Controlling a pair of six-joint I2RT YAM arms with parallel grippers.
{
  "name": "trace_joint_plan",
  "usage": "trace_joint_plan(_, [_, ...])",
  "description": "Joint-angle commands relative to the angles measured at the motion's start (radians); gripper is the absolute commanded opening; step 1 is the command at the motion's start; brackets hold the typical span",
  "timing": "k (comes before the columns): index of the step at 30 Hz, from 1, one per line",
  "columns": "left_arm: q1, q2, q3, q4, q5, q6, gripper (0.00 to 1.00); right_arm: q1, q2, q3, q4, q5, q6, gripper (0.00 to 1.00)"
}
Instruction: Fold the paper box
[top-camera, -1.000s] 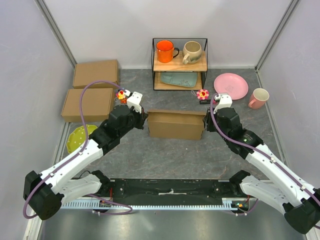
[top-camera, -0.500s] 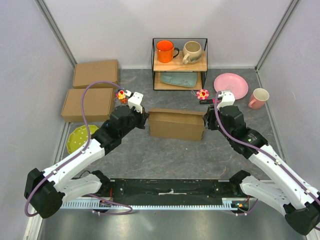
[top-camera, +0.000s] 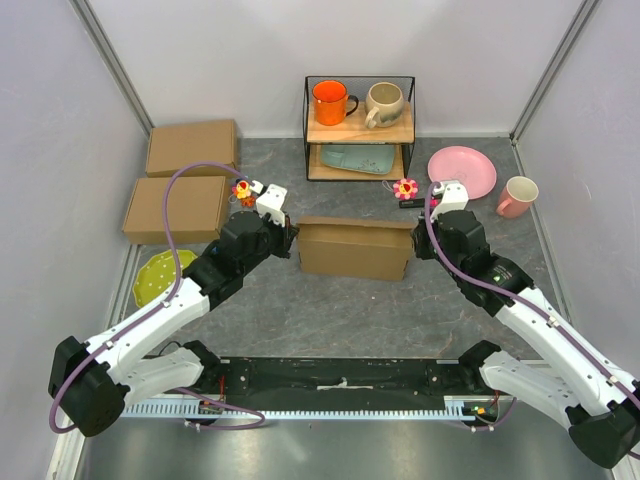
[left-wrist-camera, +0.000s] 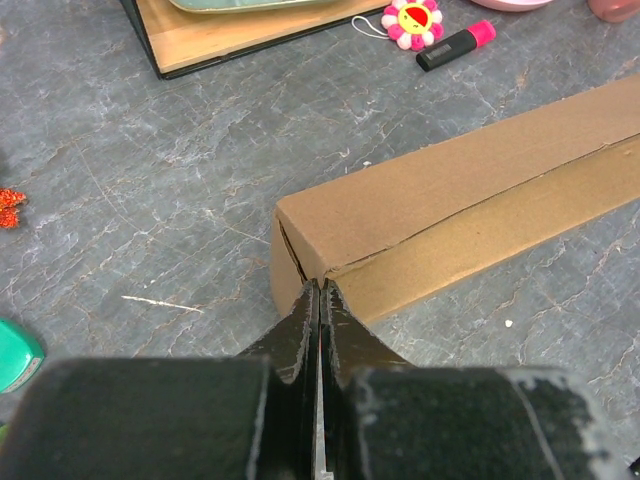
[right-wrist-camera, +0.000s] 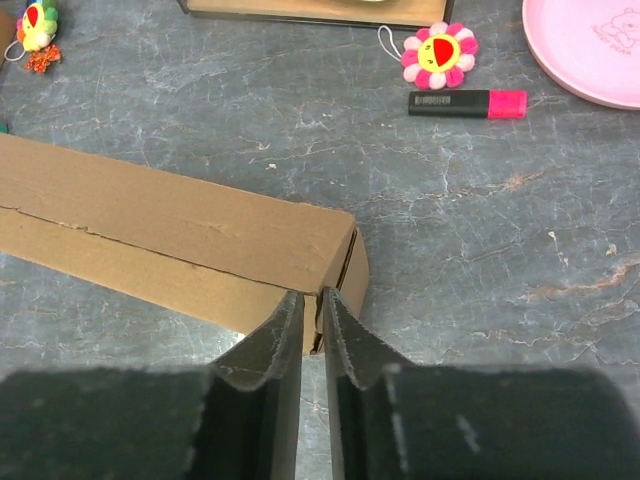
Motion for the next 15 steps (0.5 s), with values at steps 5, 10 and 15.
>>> trace_joint_plan(5, [-0.013,0.019,-0.025,-0.062,0.032,-0.036,0.02,0.004,-0.009,-0.011,0.046,0.036,-0.002,0.0])
trace_joint_plan(10, [-0.013,0.018,-0.028,-0.062,0.035,-0.038,0.02,0.004,-0.024,-0.078,0.041,0.033,0.018,0.0])
trace_joint_plan(15, [-0.013,0.018,-0.033,-0.061,0.038,-0.039,0.02,0.004,-0.029,-0.134,0.03,0.025,0.054,0.0])
